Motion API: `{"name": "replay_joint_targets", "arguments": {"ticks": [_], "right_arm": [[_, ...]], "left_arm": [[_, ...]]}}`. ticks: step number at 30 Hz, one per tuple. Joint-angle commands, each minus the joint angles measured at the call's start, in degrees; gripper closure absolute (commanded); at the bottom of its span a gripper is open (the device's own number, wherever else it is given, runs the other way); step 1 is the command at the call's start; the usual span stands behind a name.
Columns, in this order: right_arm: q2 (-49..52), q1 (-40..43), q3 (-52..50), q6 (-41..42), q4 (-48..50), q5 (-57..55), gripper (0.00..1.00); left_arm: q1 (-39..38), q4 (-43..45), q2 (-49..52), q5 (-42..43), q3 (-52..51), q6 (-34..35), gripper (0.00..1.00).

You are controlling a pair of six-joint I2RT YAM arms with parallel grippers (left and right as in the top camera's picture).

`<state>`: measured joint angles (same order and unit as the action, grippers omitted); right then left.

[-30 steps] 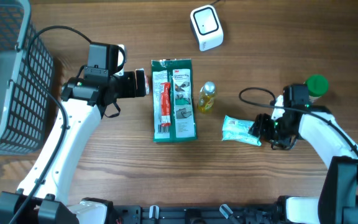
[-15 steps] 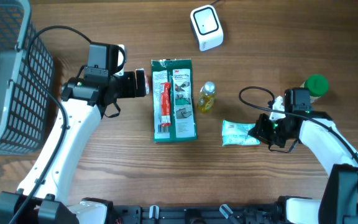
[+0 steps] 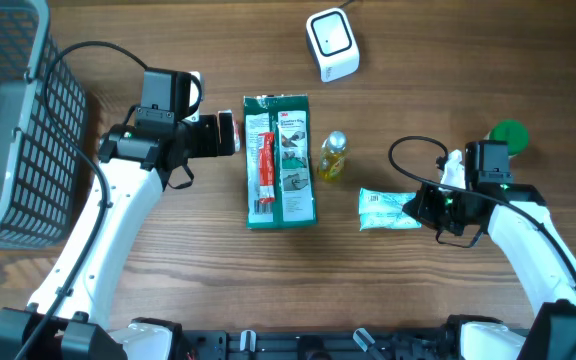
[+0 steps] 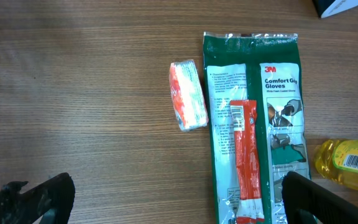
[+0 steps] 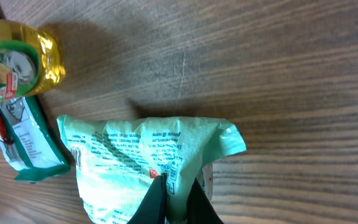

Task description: Scan the item barcode

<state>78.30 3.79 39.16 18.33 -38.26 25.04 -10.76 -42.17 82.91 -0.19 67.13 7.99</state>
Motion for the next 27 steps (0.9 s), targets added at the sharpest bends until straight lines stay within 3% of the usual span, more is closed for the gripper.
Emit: {"name": "replay_joint_targets", "arguments": {"ticks": [1, 8, 16, 21, 23, 27], "right_arm": [[-2.93, -0.39, 2.62, -0.39, -2.1, 0.42, 0.96], [-6.97, -0.39, 11.04, -2.67, -13.09, -2.97, 0.96], [-6.95, -0.39, 12.7, -3.58, -13.31, -2.99, 0.96], [-6.95, -0.39, 20.7, -10.49, -17.49, -2.08, 0.96], [-6.95, -0.39, 22.84, -17.16, -15.72, 3.93, 0.96], [-6.93, -0.39, 22.84, -18.25, -7.48, 17.4, 0.96]], "left_arm": [[0.11, 0.13, -0.31, -0.55, 0.55, -0.24, 0.0], [0.11, 0.13, -0.31, -0.55, 0.55, -0.24, 0.0], [0.11, 0.13, -0.31, -0.55, 0.55, -0.24, 0.0], [0.11, 0.13, -0.31, -0.55, 0.55, -0.24, 0.0], [0.11, 0.13, -0.31, -0.55, 0.55, -0.24, 0.0], [0.11, 0.13, -0.31, -0.55, 0.55, -0.24, 0.0]]}}
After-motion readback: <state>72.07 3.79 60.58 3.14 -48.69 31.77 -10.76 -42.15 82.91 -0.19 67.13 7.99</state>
